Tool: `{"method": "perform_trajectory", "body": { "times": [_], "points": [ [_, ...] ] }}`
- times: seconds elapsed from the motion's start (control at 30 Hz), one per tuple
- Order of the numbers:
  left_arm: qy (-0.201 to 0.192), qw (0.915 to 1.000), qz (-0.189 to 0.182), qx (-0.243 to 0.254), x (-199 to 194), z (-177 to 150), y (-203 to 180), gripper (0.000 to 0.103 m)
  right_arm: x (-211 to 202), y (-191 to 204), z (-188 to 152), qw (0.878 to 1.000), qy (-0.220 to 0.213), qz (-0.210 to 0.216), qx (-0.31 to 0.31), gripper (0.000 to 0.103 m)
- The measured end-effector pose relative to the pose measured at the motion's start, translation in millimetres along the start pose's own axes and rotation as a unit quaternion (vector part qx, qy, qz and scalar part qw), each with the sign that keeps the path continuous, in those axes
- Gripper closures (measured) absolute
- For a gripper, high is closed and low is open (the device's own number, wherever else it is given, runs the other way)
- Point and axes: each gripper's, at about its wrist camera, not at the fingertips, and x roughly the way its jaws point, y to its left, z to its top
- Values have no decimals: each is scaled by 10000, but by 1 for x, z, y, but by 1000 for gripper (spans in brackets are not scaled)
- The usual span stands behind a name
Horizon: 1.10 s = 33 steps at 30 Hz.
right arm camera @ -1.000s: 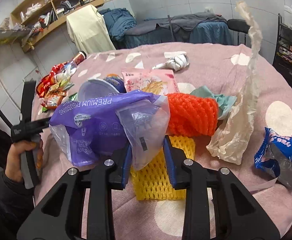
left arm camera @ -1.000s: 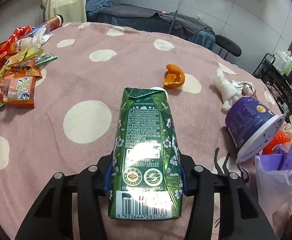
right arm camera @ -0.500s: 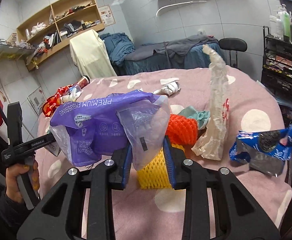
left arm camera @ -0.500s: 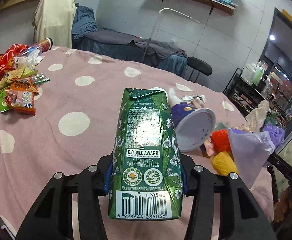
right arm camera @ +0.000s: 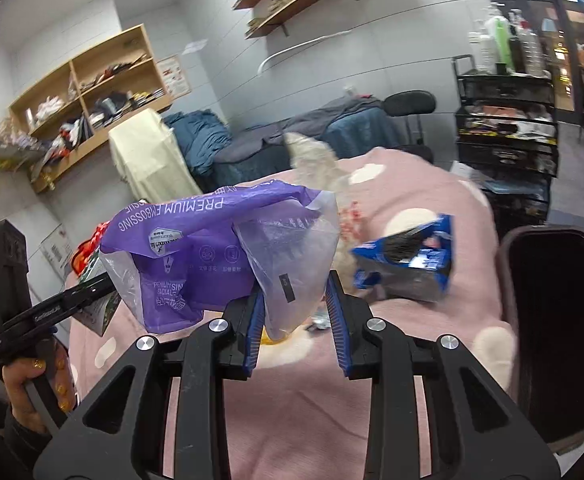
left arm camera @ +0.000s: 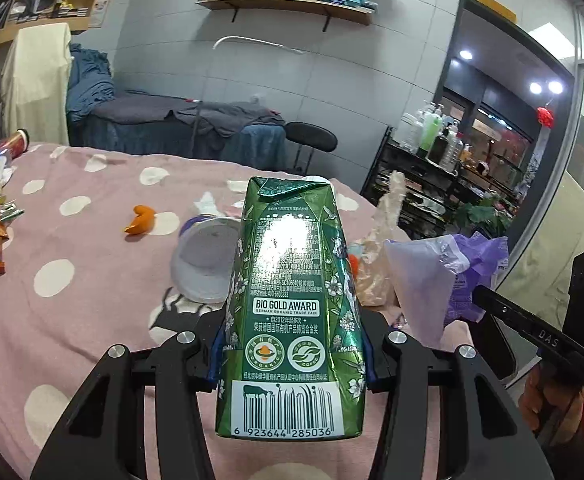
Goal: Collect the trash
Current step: 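Carry the bag and carton to the black bin and release both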
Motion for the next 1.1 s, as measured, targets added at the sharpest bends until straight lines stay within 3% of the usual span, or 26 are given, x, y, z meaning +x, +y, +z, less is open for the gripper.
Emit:
{"method": "perform_trajectory", "body": {
  "times": [0.33, 0.67, 0.77, 1.0, 1.1],
  "points": [
    [209, 9936, -900, 653, 31, -2, -73, 54, -52, -83, -14, 9884, -583, -1095, 879, 72],
    [426, 9793, -1580, 1188, 56, -7, -133, 54, -85, -171, -43, 9444, -735, -2329, 2202, 72],
    [522, 9748, -1774, 1251, 63, -10, -148, 54, -83, -196, -48, 9303, -613, -2721, 2381, 72],
    [725, 9668, -2047, 1349, 74, -17, -172, 54, -66, -224, -64, 9136, -47, -3426, 2191, 71],
    [830, 9631, -2146, 1395, 79, -20, -180, 54, -62, -232, -74, 9058, 117, -3609, 2216, 60]
  ]
}}
